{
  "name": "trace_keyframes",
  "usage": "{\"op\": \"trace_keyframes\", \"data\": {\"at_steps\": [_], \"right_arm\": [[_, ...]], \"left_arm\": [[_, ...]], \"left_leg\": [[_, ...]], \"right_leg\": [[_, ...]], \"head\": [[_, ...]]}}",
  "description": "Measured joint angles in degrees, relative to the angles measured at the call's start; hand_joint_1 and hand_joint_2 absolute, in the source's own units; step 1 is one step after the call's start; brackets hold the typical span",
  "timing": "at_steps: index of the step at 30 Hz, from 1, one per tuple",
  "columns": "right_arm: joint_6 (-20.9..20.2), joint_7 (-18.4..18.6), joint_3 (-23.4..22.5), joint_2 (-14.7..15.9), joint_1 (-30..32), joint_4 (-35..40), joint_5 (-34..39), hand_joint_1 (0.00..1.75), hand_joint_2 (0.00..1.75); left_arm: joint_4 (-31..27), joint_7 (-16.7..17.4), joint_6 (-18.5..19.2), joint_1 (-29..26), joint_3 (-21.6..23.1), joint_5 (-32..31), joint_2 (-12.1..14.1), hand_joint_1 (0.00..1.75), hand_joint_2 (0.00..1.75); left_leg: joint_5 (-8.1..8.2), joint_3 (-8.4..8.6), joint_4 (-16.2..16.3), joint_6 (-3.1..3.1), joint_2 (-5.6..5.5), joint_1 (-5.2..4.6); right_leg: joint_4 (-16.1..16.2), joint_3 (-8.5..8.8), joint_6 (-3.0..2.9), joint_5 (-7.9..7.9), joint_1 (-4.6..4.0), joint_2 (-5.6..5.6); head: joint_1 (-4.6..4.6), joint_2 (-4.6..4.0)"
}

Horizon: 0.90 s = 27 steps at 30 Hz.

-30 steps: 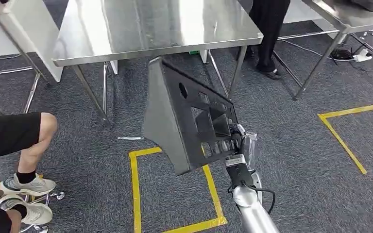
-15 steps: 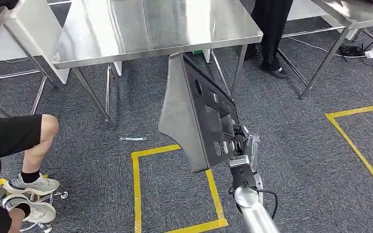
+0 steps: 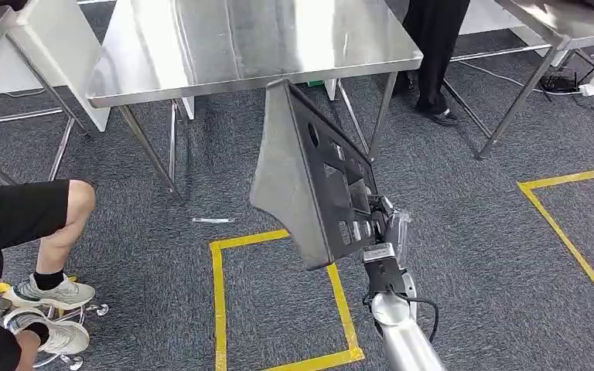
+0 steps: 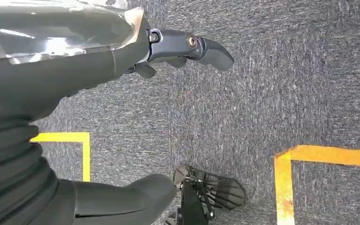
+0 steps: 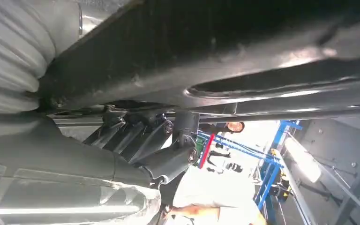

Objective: Take the parts from the cabinet and place them on the table.

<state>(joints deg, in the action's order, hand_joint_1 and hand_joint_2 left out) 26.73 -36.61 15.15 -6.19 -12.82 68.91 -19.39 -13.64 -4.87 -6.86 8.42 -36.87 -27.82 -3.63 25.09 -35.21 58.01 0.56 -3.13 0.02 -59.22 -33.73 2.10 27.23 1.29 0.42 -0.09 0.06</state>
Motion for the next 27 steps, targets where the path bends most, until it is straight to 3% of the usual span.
{"op": "trace_keyframes", "data": {"at_steps": [2,3,6,7,8,9,10,12,13,14,15,17,18,19,20,22,23,24,25,27], "right_arm": [[0.0,-0.1,0.0,-0.1,-0.3,-0.3,0.0,1.75,1.75],[-0.2,-0.1,0.0,-0.2,-0.4,-0.4,0.1,1.75,1.75],[-0.3,-0.2,0.1,-0.6,-1.2,-0.9,0.1,1.75,1.75],[-0.4,-0.2,0.1,-0.7,-1.5,-0.9,0.0,1.75,1.75],[-0.4,-0.3,0.1,-0.9,-1.7,-0.9,0.0,1.75,1.75],[-0.5,-0.3,0.1,-0.9,-1.8,-1.0,0.0,1.75,1.75],[-0.5,-0.4,0.1,-0.9,-2.2,-1.2,-0.1,1.75,1.75],[-0.6,-0.5,0.1,-0.9,-2.6,-1.5,-0.1,1.75,1.75],[-0.6,-0.5,0.1,-0.8,-2.5,-1.7,-0.1,1.75,1.75],[-0.6,-0.5,0.1,-0.7,-2.4,-2.0,-0.1,1.75,1.75],[-0.6,-0.6,0.1,-0.6,-2.4,-2.2,-0.1,1.75,1.75],[-0.6,-0.7,0.1,-0.6,-2.5,-2.3,-0.1,1.75,1.75],[-0.6,-0.7,0.1,-0.6,-2.5,-2.4,-0.2,1.75,1.75],[-0.6,-0.8,0.1,-0.7,-2.6,-2.5,-0.2,1.75,1.75],[-0.6,-0.8,0.0,-0.7,-2.5,-2.6,-0.2,1.75,1.75],[-0.7,-0.8,0.0,-0.6,-2.4,-2.7,-0.4,1.75,1.75],[-0.8,-0.9,0.0,-0.7,-2.5,-2.7,-0.3,1.75,1.75],[-0.9,-0.9,0.0,-0.7,-2.5,-2.7,-0.3,1.75,1.75],[-0.9,-0.9,0.0,-0.7,-2.5,-2.7,-0.3,1.75,1.75],[-1.0,-0.9,0.0,-0.7,-2.5,-2.8,-0.3,1.75,1.75]], "left_arm": [[0.0,-0.1,-0.2,0.0,-0.1,0.4,0.0,0.0,1.75],[0.0,-0.2,-0.3,0.0,-0.2,0.5,0.1,0.0,1.75],[0.0,-0.6,-0.7,-0.1,-0.5,0.6,0.0,0.0,1.75],[0.0,-0.7,-0.9,-0.1,-0.6,0.7,0.0,0.0,1.75],[0.0,-0.8,-1.0,-0.1,-0.6,0.8,0.0,0.0,1.75],[0.0,-0.8,-1.0,-0.3,-0.6,0.8,-0.3,0.0,1.75],[0.0,-0.9,-1.1,-0.3,-0.6,0.8,-0.3,0.0,1.75],[0.0,-0.9,-1.1,-0.3,-0.6,0.8,-0.3,0.0,1.75],[0.0,-0.9,-1.1,-0.3,-0.6,0.8,-0.3,0.0,1.75],[0.0,-0.9,-1.1,-0.4,-0.6,0.8,-0.3,0.0,1.75],[0.0,-0.9,-1.0,-0.5,-0.6,0.8,-0.4,0.0,1.75],[0.0,-0.9,-1.0,-0.5,-0.6,0.8,-0.6,0.0,1.75],[0.0,-0.9,-1.0,-0.5,-0.6,0.8,-0.5,0.0,1.75],[0.0,-0.9,-1.0,-0.5,-0.7,0.8,-0.2,0.0,1.75],[0.0,-0.8,-1.1,-0.5,-0.6,0.8,-0.2,0.0,1.75],[0.0,-0.7,-1.1,-0.6,-0.7,0.8,-0.3,0.0,1.75],[0.0,-0.7,-1.1,-0.6,-0.7,0.8,-0.3,0.0,1.75],[0.0,-0.7,-1.1,-0.6,-0.7,0.8,-0.3,0.0,1.75],[0.0,-0.7,-1.1,-0.6,-0.7,0.9,-0.3,0.0,1.75],[0.0,-0.7,-1.2,-0.6,-0.7,0.9,-0.3,0.0,1.75]], "left_leg": [[0.01,0.0,0.0,0.03,0.0,-0.02],[0.27,-0.18,0.5,0.62,-0.02,-0.14],[0.53,-0.27,0.7,1.19,-0.01,-0.18],[0.44,-0.16,0.5,1.46,0.01,-0.28],[-0.07,0.64,-0.8,1.78,0.06,-0.14],[-0.56,1.44,-1.8,1.85,0.34,0.4],[-0.65,1.78,-2.2,2.06,0.42,0.6],[-0.6,1.77,-2.1,2.18,0.55,0.63],[-0.55,1.69,-2.1,2.13,0.54,0.63],[-0.48,1.7,-2.1,2.06,0.52,0.71],[-0.34,1.75,-2.0,1.86,0.43,0.83],[0.18,1.77,-1.4,1.06,0.18,1.34],[0.69,1.65,-0.7,0.37,0.05,1.42],[1.22,1.31,-0.3,-0.22,-0.04,1.04],[1.37,1.32,-0.2,-0.39,-0.05,1.04],[1.34,1.49,-0.4,-0.53,-0.09,1.28],[1.57,1.52,-0.4,-0.75,-0.1,1.5],[1.98,1.14,0.5,-0.94,1.01,1.59],[3.23,-0.01,3.1,-1.05,2.21,1.48],[6.87,-4.8,11.9,-1.19,2.8,1.49]], "right_leg": [[0.1,0.05,0.01,-0.01,0.03,0.0],[0.2,0.07,0.27,-0.13,0.53,-0.01],[0.4,0.13,0.34,-0.14,0.49,0.02],[0.7,0.28,0.58,-0.29,0.47,0.03],[1.1,0.6,0.82,-0.25,-0.13,0.07],[-0.2,-0.11,0.78,0.26,0.14,-0.15],[-2.9,-1.31,0.41,1.67,-0.29,-0.12],[-11.8,-5.94,0.05,5.08,-0.05,-0.12],[-15.3,-7.87,0.25,5.98,0.01,-0.13],[-16.1,-8.47,0.67,5.83,0.07,-0.14],[-14.4,-7.81,1.23,4.81,0.27,-0.14],[-4.5,-2.96,2.88,0.56,0.77,-0.14],[0.6,-0.44,3.41,-0.64,1.19,-0.12],[0.3,0.14,2.78,-0.27,0.75,0.28],[0.2,-0.11,1.56,-0.25,0.77,0.28],[0.0,-0.18,0.65,0.0,0.45,0.23],[0.1,0.09,0.05,-0.03,0.77,0.2],[0.2,0.39,-0.15,0.09,0.86,0.15],[0.2,0.69,-0.58,0.33,0.76,0.07],[0.1,1.05,-1.34,0.7,0.45,-0.29]], "head": [[0.0,0.0],[-0.02,0.0],[0.0,0.0],[-0.02,0.0],[-0.02,0.0],[0.02,-0.02],[0.02,0.0],[0.11,-0.02],[0.07,-0.02],[0.13,0.0],[0.11,-0.02],[0.11,-0.02],[0.13,-0.02],[0.24,-0.02],[0.0,0.0],[0.07,0.0],[0.02,0.0],[0.07,-0.02],[-0.02,0.0],[-0.02,0.0]]}}
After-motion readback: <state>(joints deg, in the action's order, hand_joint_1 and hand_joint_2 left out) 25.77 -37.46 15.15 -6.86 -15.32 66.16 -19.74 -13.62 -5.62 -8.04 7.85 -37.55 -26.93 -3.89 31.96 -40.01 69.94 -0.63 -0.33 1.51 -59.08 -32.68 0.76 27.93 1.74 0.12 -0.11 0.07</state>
